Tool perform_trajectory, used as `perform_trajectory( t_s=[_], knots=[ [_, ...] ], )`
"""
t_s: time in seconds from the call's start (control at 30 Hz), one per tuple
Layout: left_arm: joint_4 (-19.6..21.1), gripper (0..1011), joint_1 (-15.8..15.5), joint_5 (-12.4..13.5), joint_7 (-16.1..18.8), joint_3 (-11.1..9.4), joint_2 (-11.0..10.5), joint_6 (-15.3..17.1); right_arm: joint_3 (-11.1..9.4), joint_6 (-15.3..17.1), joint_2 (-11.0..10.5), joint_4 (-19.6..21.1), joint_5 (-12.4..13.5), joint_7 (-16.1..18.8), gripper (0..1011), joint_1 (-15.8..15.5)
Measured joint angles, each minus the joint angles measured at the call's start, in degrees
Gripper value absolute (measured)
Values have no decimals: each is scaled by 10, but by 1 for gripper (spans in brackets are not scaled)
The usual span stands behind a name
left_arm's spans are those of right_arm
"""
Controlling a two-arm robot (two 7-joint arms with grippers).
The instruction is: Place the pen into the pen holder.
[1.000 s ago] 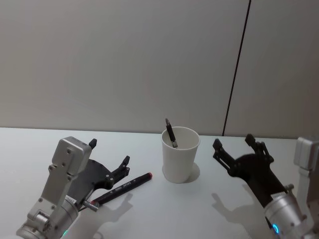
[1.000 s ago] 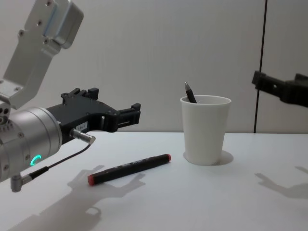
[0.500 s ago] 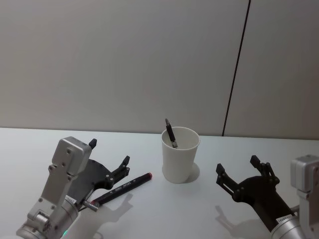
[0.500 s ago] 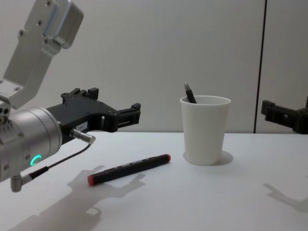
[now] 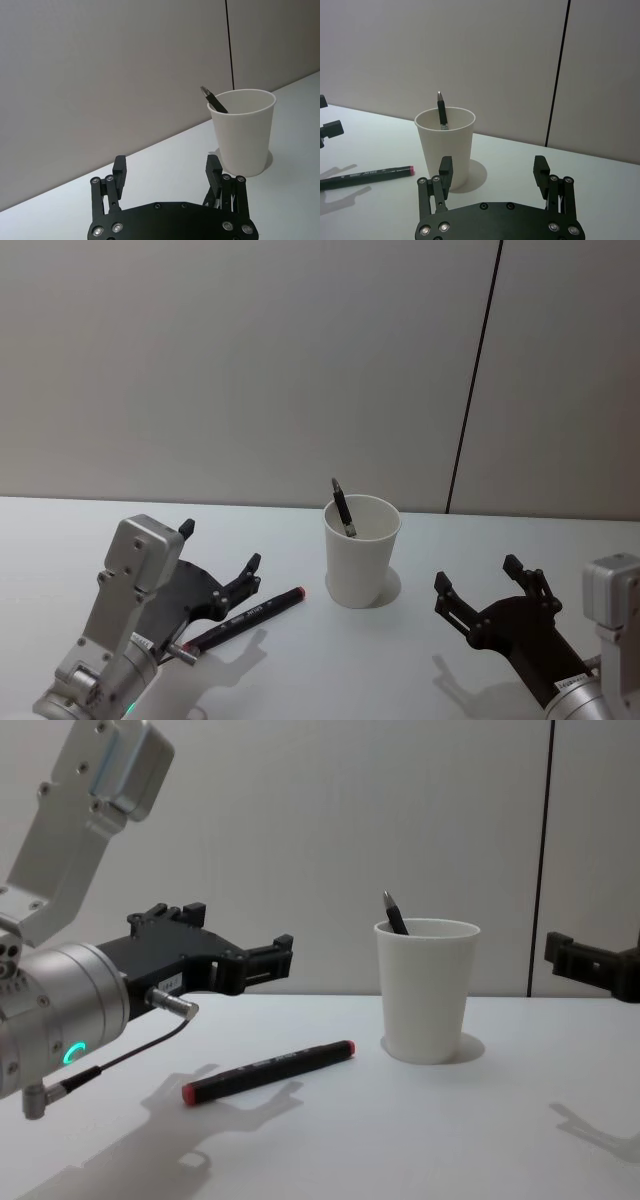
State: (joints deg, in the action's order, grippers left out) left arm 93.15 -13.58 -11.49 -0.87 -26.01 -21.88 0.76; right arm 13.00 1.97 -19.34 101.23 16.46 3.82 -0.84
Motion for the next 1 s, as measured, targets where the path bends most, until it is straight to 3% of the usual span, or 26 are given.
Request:
perform_trajectory(
  t_s=[0.4,1.0],
  knots=[
    [-7,1000,-5,-23,-52,4,-13,-18,-1,0,0,0,0,0,1001,0],
    [-21,1000,-6,-102,-190,24,-63,-19,-1,0,0,0,0,0,1001,0]
  ],
)
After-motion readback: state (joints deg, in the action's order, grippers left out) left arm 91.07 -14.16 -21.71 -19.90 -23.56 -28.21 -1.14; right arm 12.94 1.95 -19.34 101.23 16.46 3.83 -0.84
